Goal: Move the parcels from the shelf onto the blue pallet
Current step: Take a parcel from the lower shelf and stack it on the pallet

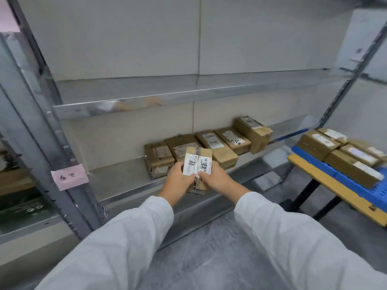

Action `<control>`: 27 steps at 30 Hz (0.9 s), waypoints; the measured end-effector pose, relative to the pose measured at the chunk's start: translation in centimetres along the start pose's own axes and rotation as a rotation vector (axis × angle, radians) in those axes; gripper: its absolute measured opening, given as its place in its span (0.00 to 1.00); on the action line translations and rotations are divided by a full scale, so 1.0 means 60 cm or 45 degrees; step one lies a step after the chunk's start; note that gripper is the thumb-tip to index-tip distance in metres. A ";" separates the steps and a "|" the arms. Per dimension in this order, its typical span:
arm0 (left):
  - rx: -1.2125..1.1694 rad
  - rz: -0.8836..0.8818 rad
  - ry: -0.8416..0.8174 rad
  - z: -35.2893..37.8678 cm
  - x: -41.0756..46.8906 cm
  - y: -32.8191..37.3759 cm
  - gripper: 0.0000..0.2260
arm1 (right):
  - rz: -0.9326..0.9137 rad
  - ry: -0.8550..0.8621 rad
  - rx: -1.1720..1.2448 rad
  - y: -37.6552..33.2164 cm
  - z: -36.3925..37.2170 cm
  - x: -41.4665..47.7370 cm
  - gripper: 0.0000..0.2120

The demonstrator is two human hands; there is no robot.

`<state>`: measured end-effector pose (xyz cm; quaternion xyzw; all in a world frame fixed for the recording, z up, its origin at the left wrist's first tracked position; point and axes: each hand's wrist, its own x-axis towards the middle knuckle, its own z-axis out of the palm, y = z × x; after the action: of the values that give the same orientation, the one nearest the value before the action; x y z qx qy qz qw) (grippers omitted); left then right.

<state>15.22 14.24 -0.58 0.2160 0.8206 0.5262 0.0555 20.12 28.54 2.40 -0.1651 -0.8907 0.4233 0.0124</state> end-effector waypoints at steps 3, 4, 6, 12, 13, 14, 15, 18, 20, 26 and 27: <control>0.007 0.042 -0.074 0.077 0.019 0.040 0.12 | 0.046 0.098 0.035 0.050 -0.072 -0.019 0.21; 0.015 0.043 -0.111 0.107 0.026 0.055 0.15 | 0.066 0.134 0.047 0.069 -0.098 -0.026 0.21; 0.019 0.056 -0.182 0.165 0.036 0.081 0.19 | 0.080 0.195 0.071 0.107 -0.145 -0.039 0.19; -0.076 0.132 -0.385 0.371 0.053 0.173 0.19 | 0.220 0.312 0.112 0.258 -0.308 -0.084 0.22; -0.085 0.128 -0.420 0.409 0.055 0.189 0.19 | 0.216 0.318 0.109 0.283 -0.335 -0.090 0.22; -0.086 0.131 -0.451 0.448 0.057 0.207 0.18 | 0.212 0.338 0.112 0.309 -0.366 -0.098 0.21; -0.087 0.137 -0.477 0.487 0.060 0.227 0.17 | 0.219 0.364 0.115 0.334 -0.397 -0.106 0.21; -0.084 0.186 -0.550 0.597 0.069 0.288 0.15 | 0.297 0.450 0.160 0.415 -0.484 -0.128 0.23; -0.075 0.226 -0.580 0.675 0.073 0.331 0.16 | 0.374 0.516 0.197 0.472 -0.545 -0.144 0.24; -0.140 0.286 -0.675 0.868 0.061 0.420 0.20 | 0.549 0.701 0.216 0.615 -0.680 -0.197 0.22; -0.150 0.279 -0.703 0.895 0.056 0.430 0.20 | 0.575 0.703 0.215 0.638 -0.697 -0.206 0.21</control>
<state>36.96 69.84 -0.84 0.4347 0.7144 0.4969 0.2318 49.41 78.62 1.66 -0.4640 -0.7569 0.4268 0.1722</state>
